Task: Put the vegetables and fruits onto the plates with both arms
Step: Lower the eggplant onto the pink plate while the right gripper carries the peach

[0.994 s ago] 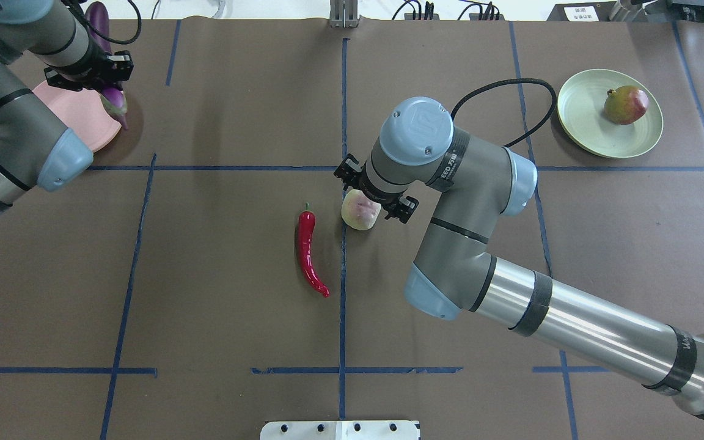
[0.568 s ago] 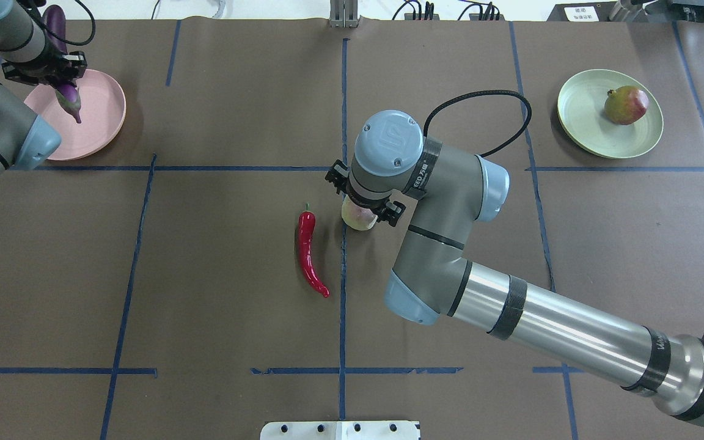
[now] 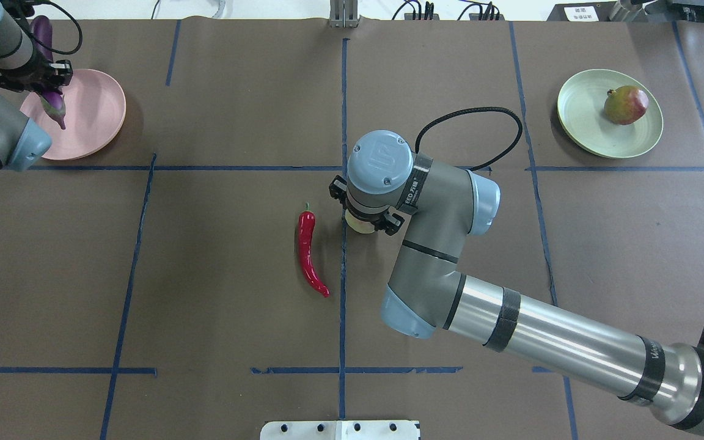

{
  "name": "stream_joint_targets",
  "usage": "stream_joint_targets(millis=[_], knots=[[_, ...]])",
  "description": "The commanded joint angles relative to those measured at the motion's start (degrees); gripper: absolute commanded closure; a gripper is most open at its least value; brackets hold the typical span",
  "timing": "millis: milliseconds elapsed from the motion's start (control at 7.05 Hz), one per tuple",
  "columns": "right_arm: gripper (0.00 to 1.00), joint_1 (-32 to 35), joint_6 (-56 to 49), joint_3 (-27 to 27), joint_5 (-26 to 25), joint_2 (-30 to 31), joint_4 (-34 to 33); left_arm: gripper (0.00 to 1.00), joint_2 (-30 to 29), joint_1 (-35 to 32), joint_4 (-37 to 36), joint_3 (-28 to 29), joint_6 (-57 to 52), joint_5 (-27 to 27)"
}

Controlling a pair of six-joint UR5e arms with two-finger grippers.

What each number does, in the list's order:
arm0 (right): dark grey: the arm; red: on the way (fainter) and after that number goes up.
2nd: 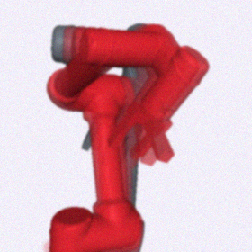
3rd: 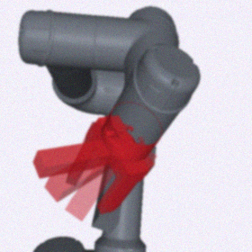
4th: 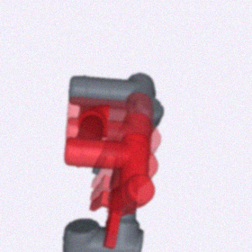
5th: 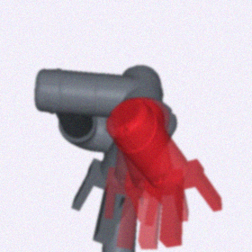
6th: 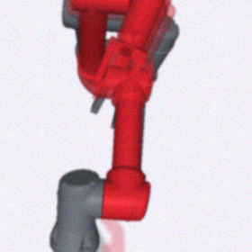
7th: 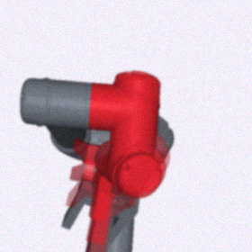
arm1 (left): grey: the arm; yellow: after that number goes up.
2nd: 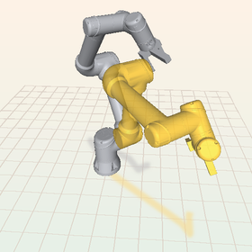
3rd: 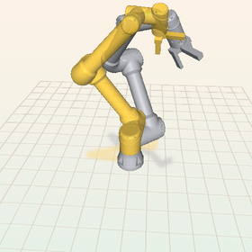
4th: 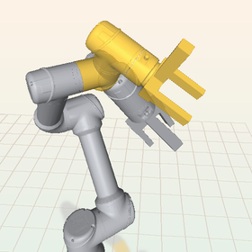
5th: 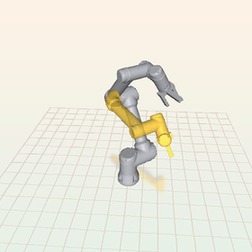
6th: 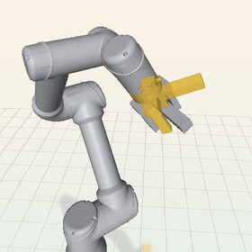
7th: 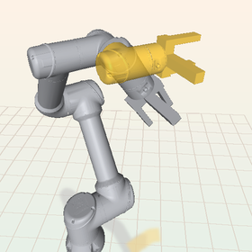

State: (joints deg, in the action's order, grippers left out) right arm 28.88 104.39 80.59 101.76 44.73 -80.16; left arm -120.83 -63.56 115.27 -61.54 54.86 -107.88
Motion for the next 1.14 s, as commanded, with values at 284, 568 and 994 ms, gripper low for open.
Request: stream_joint_targets(millis=[284,568,994], knots=[[1.00,4.68,-2.69,6.04,0.80,3.41,-2.18,0.00,1.55,-0.16,4.43,-3.82,-0.02,-7.47],[1.00,12.12,-10.93,10.45,6.57,9.04,-2.28,0.00,4.64,-0.07,3.73,-11.73,2.17,-10.83],[1.00,24.61,-33.90,6.19,9.85,14.15,-1.76,0.00,4.03,6.30,3.73,-21.22,16.74,-13.94]])
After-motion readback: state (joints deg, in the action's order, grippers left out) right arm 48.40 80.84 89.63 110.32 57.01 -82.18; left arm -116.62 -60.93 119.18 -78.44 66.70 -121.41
